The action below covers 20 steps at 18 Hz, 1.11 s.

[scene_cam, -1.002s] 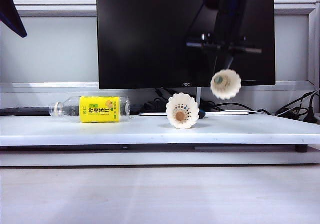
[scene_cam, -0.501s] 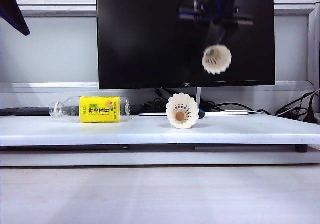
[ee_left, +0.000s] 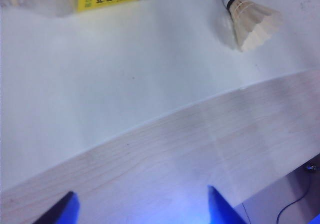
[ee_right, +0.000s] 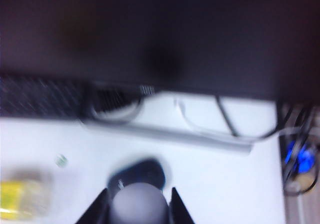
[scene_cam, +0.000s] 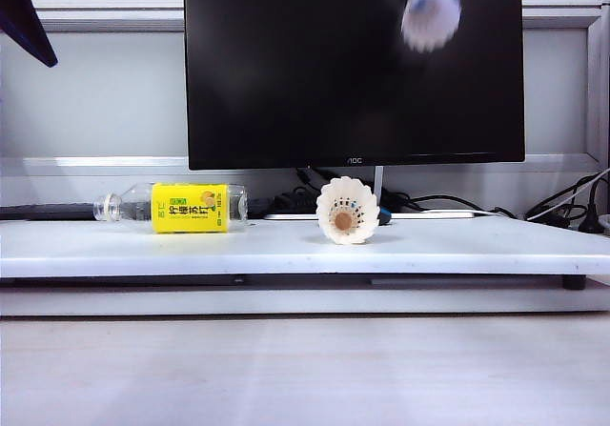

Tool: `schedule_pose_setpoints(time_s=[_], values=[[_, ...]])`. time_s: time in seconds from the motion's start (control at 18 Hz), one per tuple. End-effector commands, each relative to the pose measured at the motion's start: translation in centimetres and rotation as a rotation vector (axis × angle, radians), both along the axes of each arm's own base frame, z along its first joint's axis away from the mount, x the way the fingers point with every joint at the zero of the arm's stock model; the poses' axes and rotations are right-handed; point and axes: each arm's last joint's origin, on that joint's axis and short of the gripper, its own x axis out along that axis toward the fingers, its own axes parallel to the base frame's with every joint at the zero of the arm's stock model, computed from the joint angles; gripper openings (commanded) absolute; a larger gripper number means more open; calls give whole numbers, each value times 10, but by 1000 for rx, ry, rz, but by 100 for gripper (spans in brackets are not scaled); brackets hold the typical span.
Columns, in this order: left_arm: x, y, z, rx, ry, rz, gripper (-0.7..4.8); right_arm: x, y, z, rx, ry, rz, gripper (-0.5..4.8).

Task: Stack the badminton balls on the table vertically.

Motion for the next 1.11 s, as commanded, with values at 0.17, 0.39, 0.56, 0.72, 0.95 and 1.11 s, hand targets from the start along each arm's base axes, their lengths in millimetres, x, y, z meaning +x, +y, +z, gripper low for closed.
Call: schedule_pose_setpoints(time_s=[0.17, 0.39, 0.56, 0.72, 0.95, 1.11], values=[[0, 0, 1, 1, -9, -6, 344, -53, -21, 48, -7, -146, -19, 108], [0, 0, 1, 1, -7, -6, 344, -112, -44, 81, -2, -218, -10, 127], [0, 0, -4, 2, 0, -5, 344, -162, -64, 98, 4, -313, -36, 126], [0, 0, -3, 1, -7, -6, 344, -204, -81, 88, 16, -377, -53, 126], [1, 0, -3, 0, -9, -5, 344, -245, -96, 12, 93, -545, -62, 126], [1, 0, -3, -1, -10, -5, 344, -250, -98, -57, 151, -684, -69, 126]])
